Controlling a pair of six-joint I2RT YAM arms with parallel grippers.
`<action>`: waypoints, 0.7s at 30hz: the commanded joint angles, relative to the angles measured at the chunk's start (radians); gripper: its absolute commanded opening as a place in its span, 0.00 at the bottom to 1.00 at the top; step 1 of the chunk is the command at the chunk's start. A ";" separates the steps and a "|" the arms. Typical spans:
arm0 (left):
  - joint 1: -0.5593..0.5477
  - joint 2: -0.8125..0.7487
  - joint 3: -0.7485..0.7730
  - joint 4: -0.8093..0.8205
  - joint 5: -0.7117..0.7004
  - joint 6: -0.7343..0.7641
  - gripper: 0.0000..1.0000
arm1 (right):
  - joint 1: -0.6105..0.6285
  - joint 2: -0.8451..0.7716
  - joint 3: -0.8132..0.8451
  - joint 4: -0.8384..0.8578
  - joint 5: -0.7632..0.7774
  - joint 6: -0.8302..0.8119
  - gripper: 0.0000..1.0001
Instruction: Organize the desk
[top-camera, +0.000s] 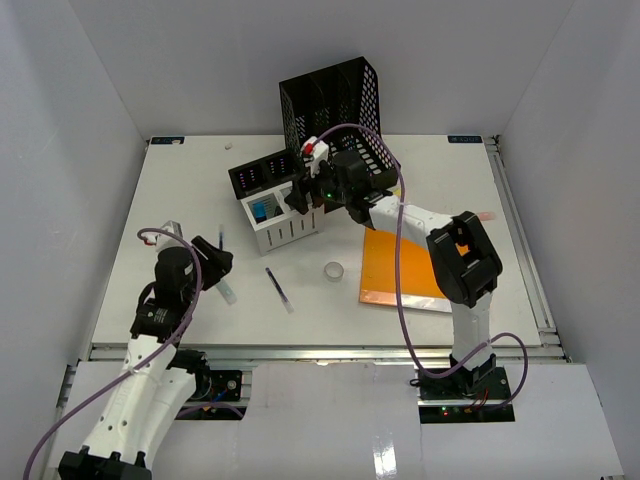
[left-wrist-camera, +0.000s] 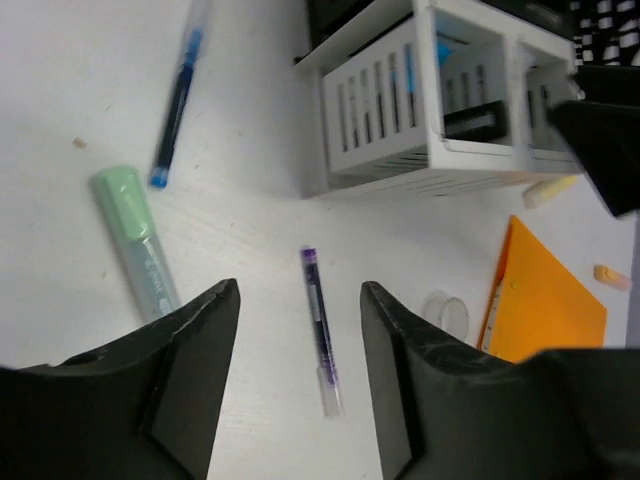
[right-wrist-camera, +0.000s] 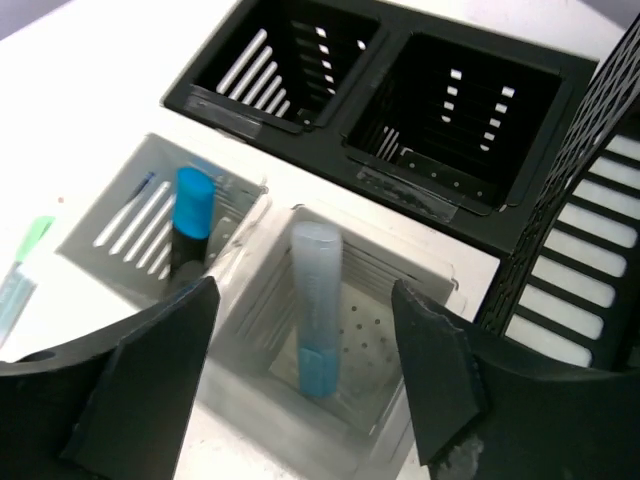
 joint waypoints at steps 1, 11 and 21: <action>0.002 0.103 0.077 -0.229 -0.132 -0.197 0.57 | -0.012 -0.157 -0.027 0.041 -0.085 -0.057 0.85; 0.002 0.418 0.127 -0.317 -0.197 -0.272 0.64 | -0.166 -0.489 -0.270 -0.039 -0.496 -0.134 0.98; 0.004 0.775 0.256 -0.226 -0.239 -0.186 0.71 | -0.353 -0.765 -0.629 -0.037 -0.628 -0.150 0.98</action>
